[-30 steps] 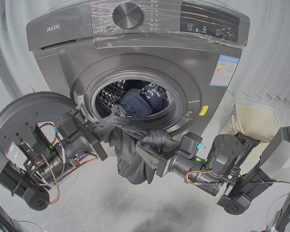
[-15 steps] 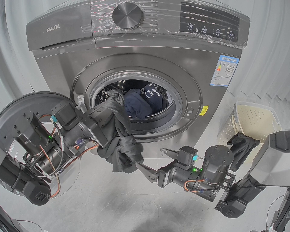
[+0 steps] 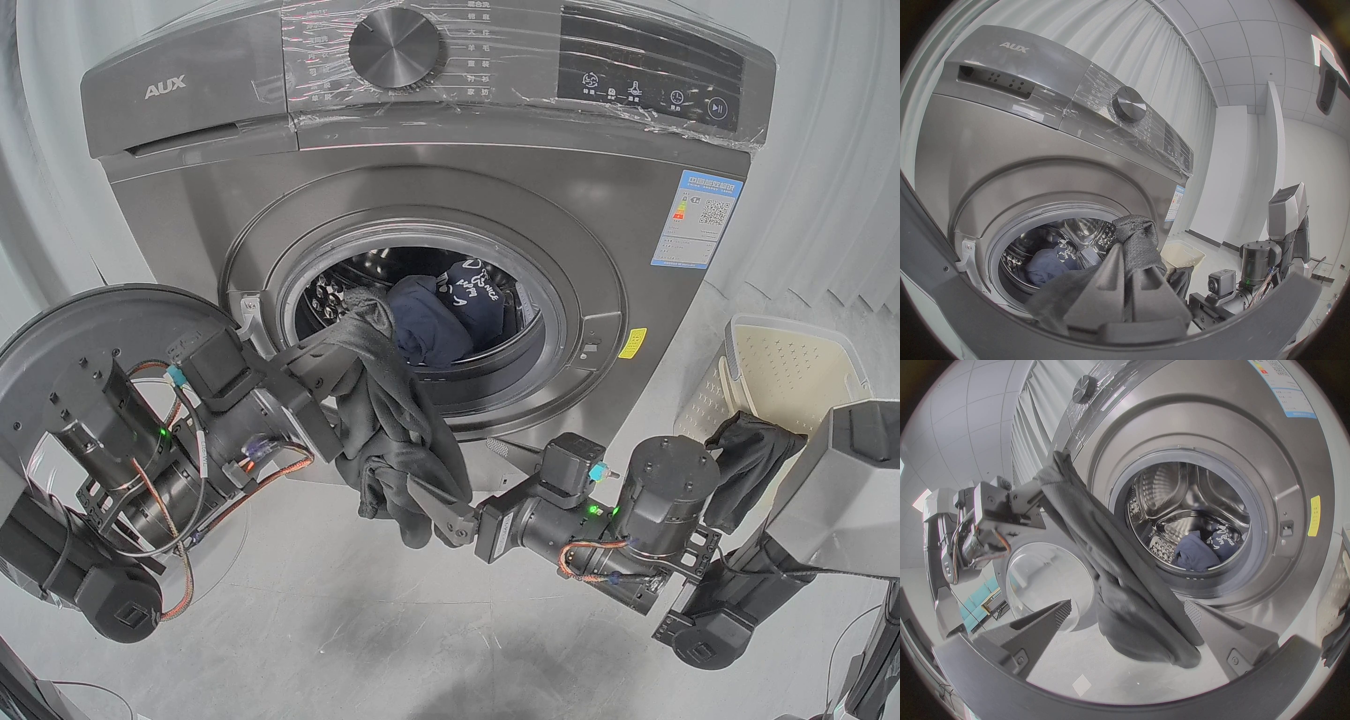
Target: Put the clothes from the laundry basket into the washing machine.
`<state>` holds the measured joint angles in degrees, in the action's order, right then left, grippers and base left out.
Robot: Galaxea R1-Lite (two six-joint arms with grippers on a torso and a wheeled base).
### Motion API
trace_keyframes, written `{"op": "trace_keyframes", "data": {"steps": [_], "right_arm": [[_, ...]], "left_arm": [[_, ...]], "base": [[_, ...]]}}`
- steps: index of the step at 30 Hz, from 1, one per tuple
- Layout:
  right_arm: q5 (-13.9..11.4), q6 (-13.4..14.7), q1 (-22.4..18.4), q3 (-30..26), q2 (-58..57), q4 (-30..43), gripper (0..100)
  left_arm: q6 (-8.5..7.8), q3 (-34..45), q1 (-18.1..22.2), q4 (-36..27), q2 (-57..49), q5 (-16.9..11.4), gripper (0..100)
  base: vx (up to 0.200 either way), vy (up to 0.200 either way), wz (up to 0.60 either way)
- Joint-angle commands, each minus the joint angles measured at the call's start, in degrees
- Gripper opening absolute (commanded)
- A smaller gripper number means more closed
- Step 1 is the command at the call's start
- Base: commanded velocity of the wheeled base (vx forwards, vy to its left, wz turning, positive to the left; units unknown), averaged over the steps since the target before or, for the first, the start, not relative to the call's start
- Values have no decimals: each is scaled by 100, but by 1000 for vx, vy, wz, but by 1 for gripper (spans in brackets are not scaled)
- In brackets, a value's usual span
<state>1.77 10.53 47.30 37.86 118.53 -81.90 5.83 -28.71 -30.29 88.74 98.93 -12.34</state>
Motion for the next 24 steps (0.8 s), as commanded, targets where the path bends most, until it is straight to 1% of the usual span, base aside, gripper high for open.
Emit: {"op": "trace_keyframes", "data": {"steps": [1, 5, 10, 14, 17, 23, 24], "right_arm": [[-1, 1, 7, 177, 4, 7, 100], [-1, -7, -1, 371, 12, 16, 100], [-1, -16, -28, 555, 153, 16, 100], [-10, -95, -28, 722, 329, 7, 100], [-10, -95, -28, 872, 434, 7, 100], [8, -86, -204, 1109, 575, 7, 100], [8, -78, -283, 1127, 566, 7, 100]], "left_arm": [[-3, 23, -12, 3, 30, 3, 0], [-3, 6, -38, 3, 13, 3, 0], [6, 23, -205, 12, 21, 12, 0], [-11, 14, -223, 12, 13, 12, 0], [-20, 6, -240, 12, -40, 12, 0], [-29, 23, -310, 12, -49, 3, 0], [-29, 23, -310, 12, -49, 3, 0]], "base": [[0, 0, 0], [0, 0, 0], [0, 0, 0], [0, 0, 0], [0, 0, 0], [0, 0, 0], [0, 0, 0]]}}
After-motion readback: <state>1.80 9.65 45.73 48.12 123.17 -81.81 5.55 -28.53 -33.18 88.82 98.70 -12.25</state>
